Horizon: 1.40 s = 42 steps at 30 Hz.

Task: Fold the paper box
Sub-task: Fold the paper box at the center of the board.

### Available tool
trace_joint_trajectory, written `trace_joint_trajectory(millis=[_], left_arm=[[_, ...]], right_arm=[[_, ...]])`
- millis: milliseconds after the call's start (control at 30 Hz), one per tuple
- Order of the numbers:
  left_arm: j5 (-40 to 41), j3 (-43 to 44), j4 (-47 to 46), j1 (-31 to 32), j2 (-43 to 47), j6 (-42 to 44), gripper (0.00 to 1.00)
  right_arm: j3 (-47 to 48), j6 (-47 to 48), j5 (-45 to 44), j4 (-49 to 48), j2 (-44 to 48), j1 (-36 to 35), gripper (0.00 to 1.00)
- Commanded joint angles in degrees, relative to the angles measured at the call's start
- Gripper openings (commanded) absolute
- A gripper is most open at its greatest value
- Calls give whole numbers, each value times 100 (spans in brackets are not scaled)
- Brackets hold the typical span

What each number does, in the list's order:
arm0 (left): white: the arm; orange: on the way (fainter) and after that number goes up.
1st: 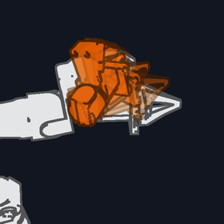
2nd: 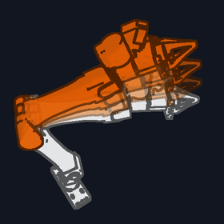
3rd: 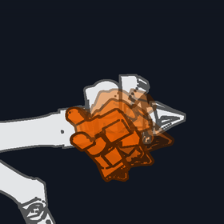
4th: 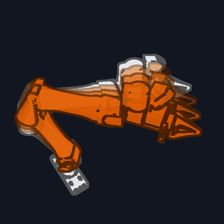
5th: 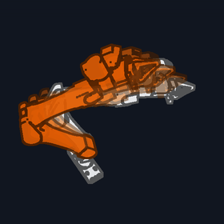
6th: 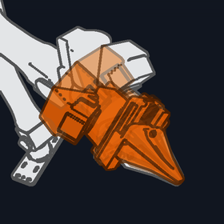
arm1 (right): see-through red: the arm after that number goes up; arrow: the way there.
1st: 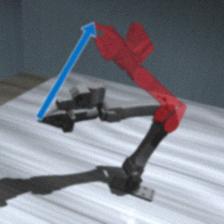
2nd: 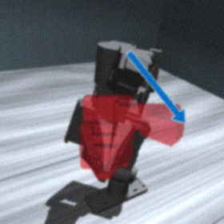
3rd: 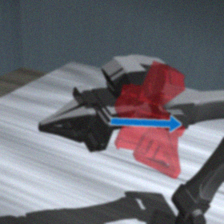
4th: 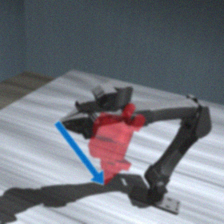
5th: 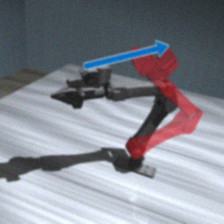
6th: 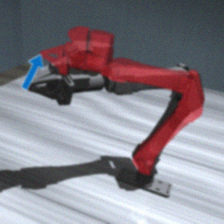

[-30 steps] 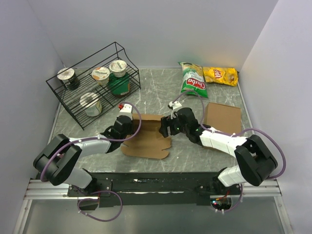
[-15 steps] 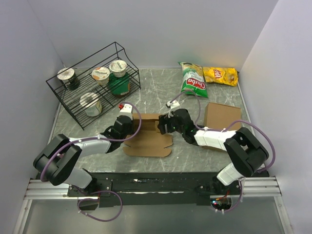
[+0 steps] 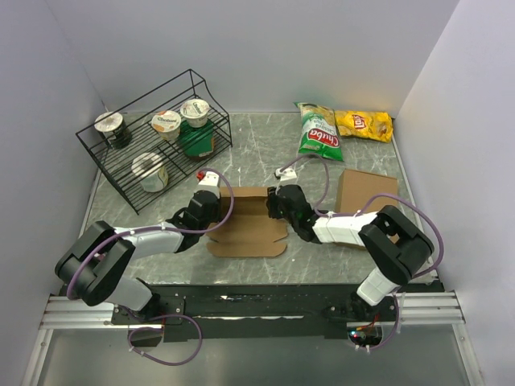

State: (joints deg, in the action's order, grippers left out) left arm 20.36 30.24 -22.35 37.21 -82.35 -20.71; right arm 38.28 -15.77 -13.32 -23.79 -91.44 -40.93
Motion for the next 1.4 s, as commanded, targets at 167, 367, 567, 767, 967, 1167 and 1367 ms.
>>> trace_joint_trajectory(millis=[167, 367, 567, 767, 967, 1167, 1367], left_arm=[[-173, -115, 64, 5, 140, -12, 1], [-120, -159, 20, 23, 175, -12, 1], [178, -124, 64, 49, 149, -117, 1], [582, -80, 152, 49, 158, -284, 1], [741, 52, 248, 49, 70, -302, 1], [636, 79, 275, 49, 219, -153, 1], [21, 149, 397, 58, 228, -187, 1]], right_arm=[[311, -515, -1611, 436, -260, 41, 22], [688, -673, -1946, 884, -550, 24, 16], [909, -708, -2297, 1386, -718, 32, 14], [734, -752, -2728, 1544, -568, 32, 12], [610, -735, -3255, 1650, -542, 50, 6], [487, -682, -3370, 1518, -542, 41, 6], [346, -655, -2923, 1008, -322, 41, 17]])
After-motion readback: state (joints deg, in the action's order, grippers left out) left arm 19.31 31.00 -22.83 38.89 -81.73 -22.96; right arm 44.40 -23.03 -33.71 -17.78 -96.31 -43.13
